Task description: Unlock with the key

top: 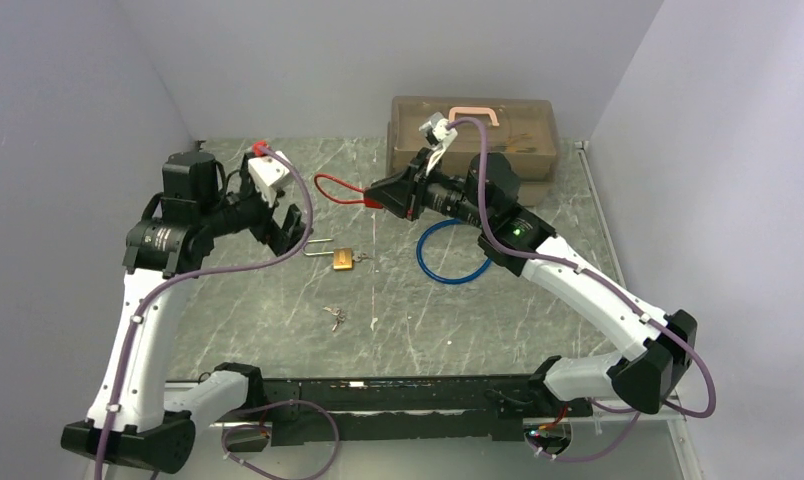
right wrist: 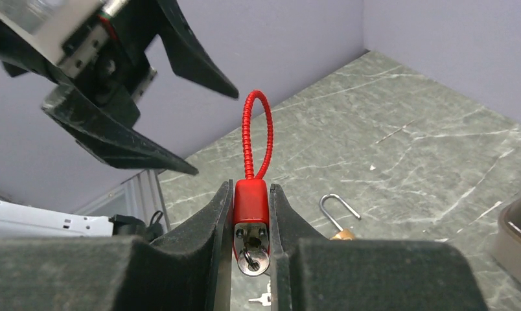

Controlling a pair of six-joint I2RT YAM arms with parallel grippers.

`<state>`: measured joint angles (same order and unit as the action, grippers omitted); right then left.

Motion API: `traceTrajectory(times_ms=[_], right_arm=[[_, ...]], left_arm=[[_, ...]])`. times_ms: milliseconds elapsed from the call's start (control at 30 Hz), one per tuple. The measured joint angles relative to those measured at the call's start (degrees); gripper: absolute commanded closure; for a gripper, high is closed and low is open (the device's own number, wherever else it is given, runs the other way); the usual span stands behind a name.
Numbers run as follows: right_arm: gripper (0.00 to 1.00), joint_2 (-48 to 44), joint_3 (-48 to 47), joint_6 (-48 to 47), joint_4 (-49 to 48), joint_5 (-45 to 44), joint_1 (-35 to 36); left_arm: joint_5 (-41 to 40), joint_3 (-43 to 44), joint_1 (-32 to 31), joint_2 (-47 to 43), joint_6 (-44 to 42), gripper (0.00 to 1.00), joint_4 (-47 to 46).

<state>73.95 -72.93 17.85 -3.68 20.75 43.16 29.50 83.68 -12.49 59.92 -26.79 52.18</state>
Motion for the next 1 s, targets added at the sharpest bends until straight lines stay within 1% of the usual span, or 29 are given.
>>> traceTrajectory(times_ms=[33,100,200,333,467,600,700,833,900,1000], right_arm=[[1.00,0.17,0.00,0.44,-0.09,0.44,0.00],[1.00,0.20,0.31,1.75,-0.87,1.20,0.00],[1.00,-0.50,1.90,4.50,-4.35,2.45,0.02],[1.00,-0.79,3.54,7.06,-7.48,4.09,0.04],[1.00,-1.07,6.25,9.09,-11.02,5.11,0.04],[1.00,-1.18,6.99,9.53,-11.69,5.33,0.04],[1.00,-1.97,7.13,9.79,-11.96,5.20,0.02],[1.00,-3.78,9.33,11.96,-14.95,5.18,0.04],[1.00,-3.89,9.99,13.03,-16.09,5.29,0.13],[1.00,-3.89,10.99,13.86,-17.14,5.25,0.17]], left_arm=[[4.04,-2.32,2.73,-0.17,1.38,0.01,-1.07],[12.24,-6.14,5.14,-1.79,2.51,0.01,-0.33],[23.04,-7.10,5.22,-3.93,2.67,0.01,0.24],[35.87,-8.31,5.33,-5.51,3.65,0.01,-3.98],[44.37,-10.64,7.69,-5.66,5.62,0.01,-6.99],[47.58,-14.49,8.59,-5.29,10.43,0.01,-10.67],[47.84,-16.22,8.61,-4.94,13.84,0.01,-12.50],[47.41,-18.78,8.83,-5.07,23.32,0.01,-20.00],[47.12,-18.97,9.42,-5.01,26.53,0.01,-22.27],[47.15,-18.97,10.12,-5.38,29.99,0.01,-23.65]])
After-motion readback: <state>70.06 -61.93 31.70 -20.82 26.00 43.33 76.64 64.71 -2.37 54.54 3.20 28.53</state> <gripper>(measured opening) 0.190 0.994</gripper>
